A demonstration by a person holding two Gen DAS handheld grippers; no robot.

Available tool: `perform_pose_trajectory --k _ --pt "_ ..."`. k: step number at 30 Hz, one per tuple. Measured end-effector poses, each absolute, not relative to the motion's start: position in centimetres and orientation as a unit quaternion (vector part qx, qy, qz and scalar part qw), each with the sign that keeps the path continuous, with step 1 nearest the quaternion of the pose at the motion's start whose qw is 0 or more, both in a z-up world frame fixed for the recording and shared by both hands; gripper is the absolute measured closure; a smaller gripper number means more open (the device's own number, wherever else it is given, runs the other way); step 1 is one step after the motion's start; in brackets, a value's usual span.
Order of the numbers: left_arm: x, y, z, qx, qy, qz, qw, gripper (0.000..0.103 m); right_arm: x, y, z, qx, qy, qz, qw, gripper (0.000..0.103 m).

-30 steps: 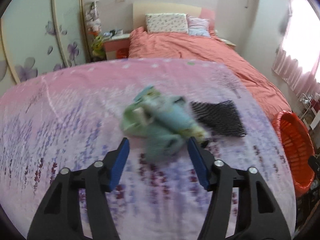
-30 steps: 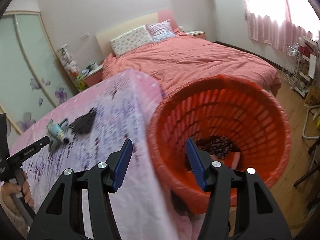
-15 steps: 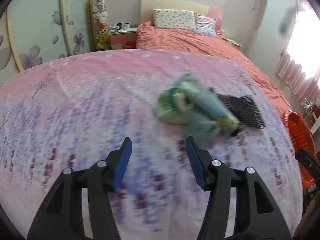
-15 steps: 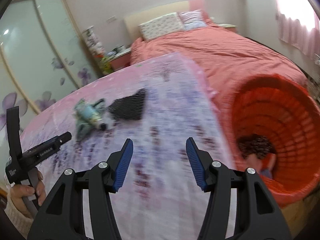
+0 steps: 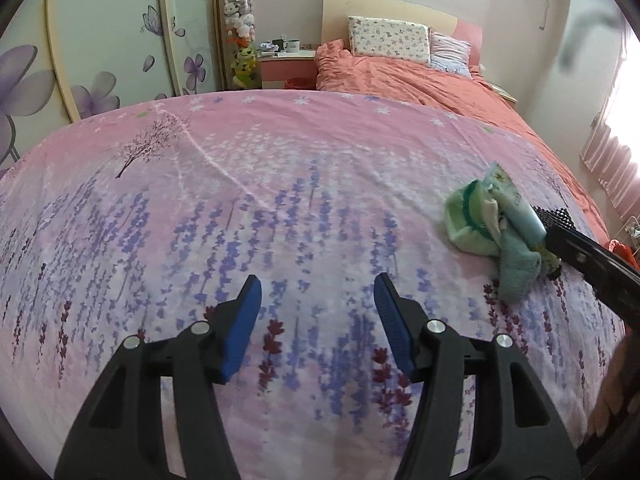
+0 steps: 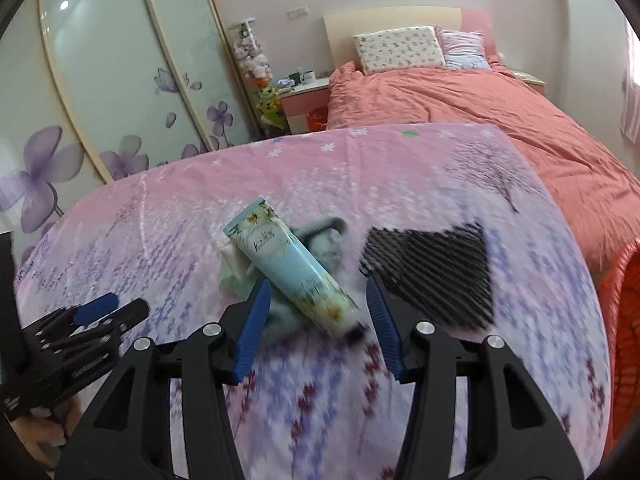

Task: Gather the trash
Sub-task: 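Grasp the blue hand cream tube with the right gripper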

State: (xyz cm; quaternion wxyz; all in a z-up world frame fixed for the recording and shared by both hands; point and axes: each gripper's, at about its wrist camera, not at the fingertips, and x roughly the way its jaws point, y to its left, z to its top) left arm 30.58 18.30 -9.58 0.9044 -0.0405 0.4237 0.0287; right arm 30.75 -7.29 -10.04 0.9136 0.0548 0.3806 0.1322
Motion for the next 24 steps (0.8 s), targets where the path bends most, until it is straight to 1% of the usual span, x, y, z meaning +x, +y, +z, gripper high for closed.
perform_pose_trajectory --k 5,7,11,17,24 --pt "31.1 19.0 -9.9 -0.043 0.429 0.020 0.902 0.044 31.5 -6.4 -10.4 0.047 0.392 0.134 0.909 0.055" --pt "31.1 19.1 -10.1 -0.047 0.431 0.017 0.901 0.044 31.7 -5.9 -10.4 0.040 0.393 0.133 0.909 0.058" --pt "31.3 18.9 -10.2 -0.051 0.431 0.014 0.901 0.043 32.1 -4.8 -10.5 0.014 0.399 0.128 0.908 0.060" --pt "31.5 17.8 -10.1 -0.056 0.433 0.007 0.899 0.043 31.6 -4.8 -10.3 0.007 0.395 0.127 0.910 0.074" --pt "30.7 15.5 -9.5 -0.057 0.428 -0.018 0.902 0.043 28.7 -7.5 -9.7 0.032 0.391 0.121 0.912 0.074"
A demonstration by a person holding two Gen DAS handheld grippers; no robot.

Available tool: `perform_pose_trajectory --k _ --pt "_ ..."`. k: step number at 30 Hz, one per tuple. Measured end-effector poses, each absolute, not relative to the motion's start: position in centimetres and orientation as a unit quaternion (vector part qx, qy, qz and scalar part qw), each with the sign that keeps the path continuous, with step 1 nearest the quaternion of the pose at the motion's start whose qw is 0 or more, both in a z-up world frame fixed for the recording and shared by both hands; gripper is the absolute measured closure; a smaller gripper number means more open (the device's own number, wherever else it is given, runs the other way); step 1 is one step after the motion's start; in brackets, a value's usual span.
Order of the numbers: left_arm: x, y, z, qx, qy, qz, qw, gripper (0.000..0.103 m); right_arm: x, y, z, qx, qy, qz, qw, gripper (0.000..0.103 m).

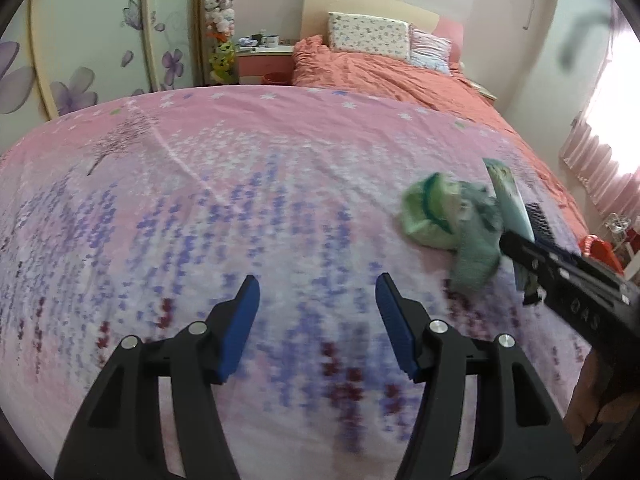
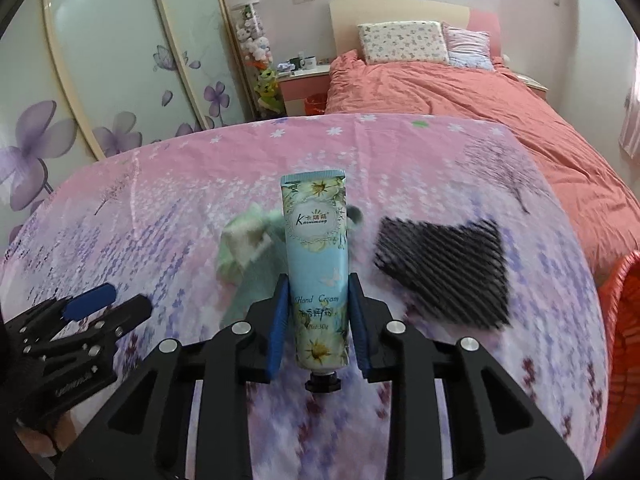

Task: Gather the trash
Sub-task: 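Grasp the blue hand cream tube with the right gripper, then grasp the green towel with the left gripper while the right gripper holds the tube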

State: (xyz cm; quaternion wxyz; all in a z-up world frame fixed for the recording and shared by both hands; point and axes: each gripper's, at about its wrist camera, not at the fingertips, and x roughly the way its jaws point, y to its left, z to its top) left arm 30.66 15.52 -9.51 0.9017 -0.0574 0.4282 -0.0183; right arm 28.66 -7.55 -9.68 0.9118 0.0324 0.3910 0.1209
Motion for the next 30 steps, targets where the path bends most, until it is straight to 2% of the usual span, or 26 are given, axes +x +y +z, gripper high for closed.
perform_pose_trajectory --k 11,14,15,16,19,30 --pt "32.0 7.6 -9.3 -0.053 0.427 -0.094 0.898 0.045 25.0 -14.5 -10.9 0.063 0.416 0.045 0.906 0.074" --pt "33.0 5.8 -10.0 -0.033 0.435 -0.091 0.895 0.062 25.1 -15.2 -11.6 0.074 0.422 0.039 0.903 0.074" --pt "33.3 5.4 -10.2 -0.029 0.437 -0.092 0.894 0.073 25.1 -15.3 -11.6 0.076 0.423 0.039 0.902 0.074" --pt "33.4 5.1 -10.3 -0.029 0.438 -0.093 0.894 0.079 25.2 -15.4 -11.7 0.078 0.424 0.039 0.901 0.074" --pt "33.0 4.8 -10.0 -0.039 0.428 -0.111 0.896 0.089 25.2 -15.3 -11.7 0.076 0.421 0.040 0.903 0.074" --pt "26.4 9.6 -9.2 -0.031 0.432 -0.126 0.892 0.090 23.3 -15.2 -12.2 0.092 0.426 0.055 0.898 0.074"
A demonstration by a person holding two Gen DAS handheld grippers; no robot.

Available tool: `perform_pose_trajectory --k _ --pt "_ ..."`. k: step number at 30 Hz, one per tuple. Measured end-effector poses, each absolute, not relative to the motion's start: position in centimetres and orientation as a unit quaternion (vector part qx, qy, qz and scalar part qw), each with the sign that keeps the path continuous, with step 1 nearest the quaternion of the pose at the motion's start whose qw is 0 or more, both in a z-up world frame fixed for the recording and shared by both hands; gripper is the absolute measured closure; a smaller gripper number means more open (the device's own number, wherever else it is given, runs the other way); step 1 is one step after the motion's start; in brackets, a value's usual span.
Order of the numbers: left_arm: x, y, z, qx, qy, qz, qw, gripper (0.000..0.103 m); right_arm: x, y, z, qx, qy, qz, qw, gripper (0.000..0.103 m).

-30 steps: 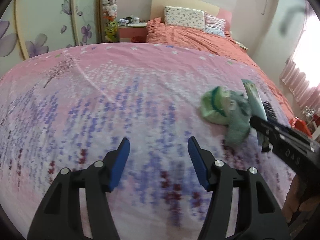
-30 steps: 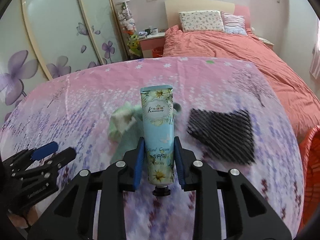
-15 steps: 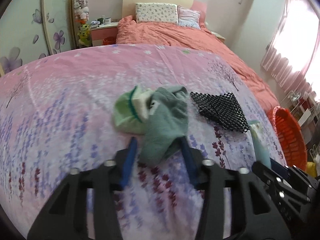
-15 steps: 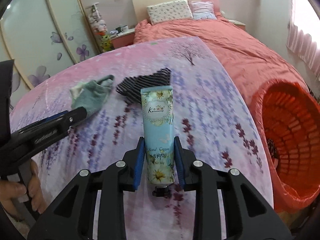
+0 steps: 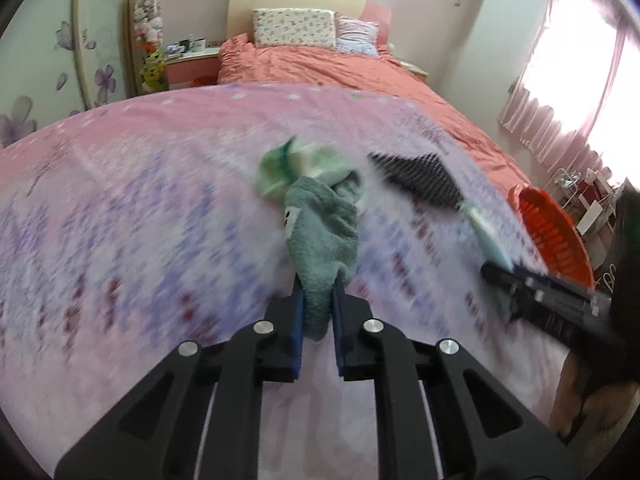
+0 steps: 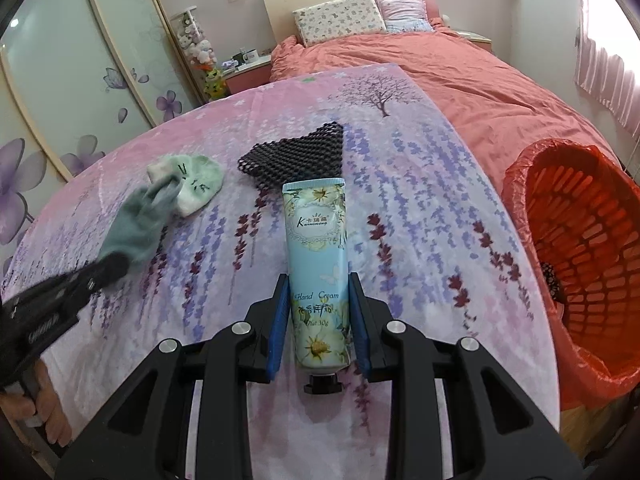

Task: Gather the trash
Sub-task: 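Grasp the green towel with the left gripper while the right gripper holds the tube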

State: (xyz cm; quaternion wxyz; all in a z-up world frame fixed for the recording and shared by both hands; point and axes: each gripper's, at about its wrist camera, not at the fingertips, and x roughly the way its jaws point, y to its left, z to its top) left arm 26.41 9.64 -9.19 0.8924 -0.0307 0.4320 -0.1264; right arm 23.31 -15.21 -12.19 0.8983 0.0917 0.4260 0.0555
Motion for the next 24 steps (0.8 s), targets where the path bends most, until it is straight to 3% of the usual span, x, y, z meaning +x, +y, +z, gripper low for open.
perform_pose_trajectory --k 6,8,10,13,21,24 --pt "25.2 14.3 -9.8 -0.041 0.442 -0.080 0.892 0.087 23.1 -13.9 -12.3 0.090 0.427 0.069 0.897 0.074" --pt "25.2 15.1 -10.0 -0.053 0.444 -0.074 0.891 0.079 23.2 -13.4 -12.3 0.088 0.426 0.071 0.898 0.074" --pt "25.3 15.1 -9.9 -0.049 0.440 -0.071 0.894 0.058 23.3 -13.3 -12.3 0.087 0.426 0.072 0.898 0.073" --pt "25.2 14.6 -9.6 -0.040 0.430 -0.068 0.899 0.039 23.5 -13.4 -12.3 0.091 0.427 0.074 0.896 0.073" --pt "26.9 12.1 -9.9 -0.014 0.432 -0.063 0.900 0.036 23.6 -13.2 -12.2 0.079 0.422 0.068 0.901 0.073" --pt "27.5 11.5 -10.6 0.004 0.435 -0.049 0.899 0.042 23.5 -12.7 -12.3 0.064 0.416 0.063 0.905 0.073"
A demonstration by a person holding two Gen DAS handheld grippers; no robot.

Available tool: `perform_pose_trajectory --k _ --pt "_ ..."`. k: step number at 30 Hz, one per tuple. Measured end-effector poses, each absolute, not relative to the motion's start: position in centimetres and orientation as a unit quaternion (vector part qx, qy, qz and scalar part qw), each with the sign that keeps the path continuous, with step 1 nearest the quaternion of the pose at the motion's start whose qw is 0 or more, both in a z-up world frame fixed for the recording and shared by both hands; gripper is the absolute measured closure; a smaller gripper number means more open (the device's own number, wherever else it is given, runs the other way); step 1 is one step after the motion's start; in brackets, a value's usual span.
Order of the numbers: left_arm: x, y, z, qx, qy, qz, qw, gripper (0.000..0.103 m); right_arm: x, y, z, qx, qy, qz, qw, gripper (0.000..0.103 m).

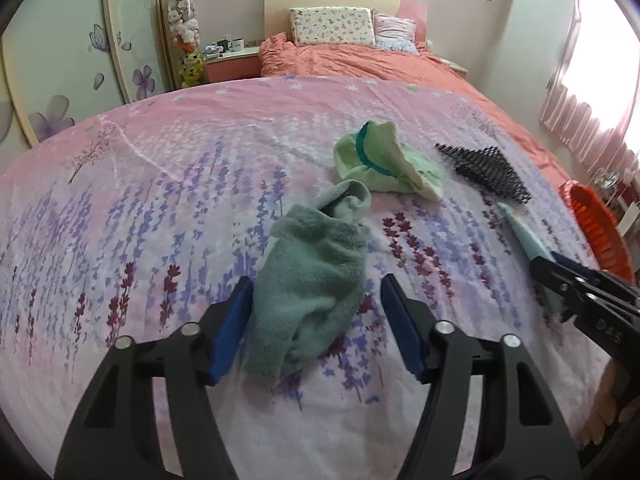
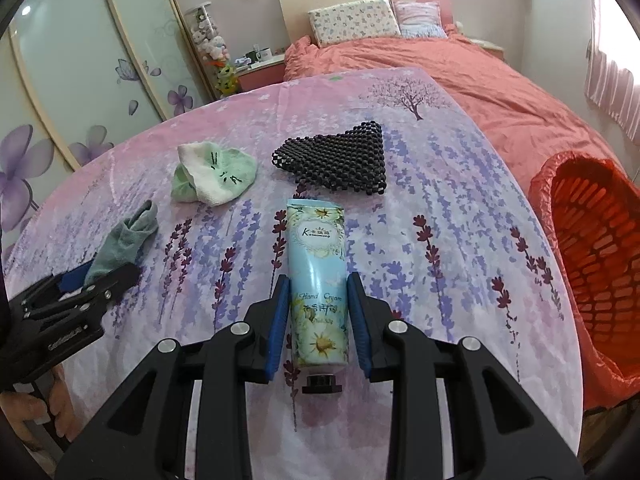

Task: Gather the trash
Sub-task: 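Grasp the green towel with the left gripper while the right gripper holds the tube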

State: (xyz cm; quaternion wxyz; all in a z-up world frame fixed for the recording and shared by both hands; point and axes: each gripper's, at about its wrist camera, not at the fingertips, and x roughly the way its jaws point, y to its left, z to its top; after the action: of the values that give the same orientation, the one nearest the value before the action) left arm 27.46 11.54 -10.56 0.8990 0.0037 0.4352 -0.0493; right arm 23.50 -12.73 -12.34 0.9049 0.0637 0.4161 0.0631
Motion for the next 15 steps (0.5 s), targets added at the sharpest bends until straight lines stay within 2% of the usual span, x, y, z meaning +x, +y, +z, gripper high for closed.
perform_pose_trajectory --k 4,15 --pt "27.8 11.4 -10.7 0.014 0.437 -0.034 0.899 0.048 23.5 -12.6 -12.3 0.065 0.416 0.064 0.905 0.073" --pt "28.8 11.0 -10.5 0.023 0.438 -0.025 0.898 0.047 23.4 -11.6 -12.4 0.030 0.419 0.046 0.906 0.072"
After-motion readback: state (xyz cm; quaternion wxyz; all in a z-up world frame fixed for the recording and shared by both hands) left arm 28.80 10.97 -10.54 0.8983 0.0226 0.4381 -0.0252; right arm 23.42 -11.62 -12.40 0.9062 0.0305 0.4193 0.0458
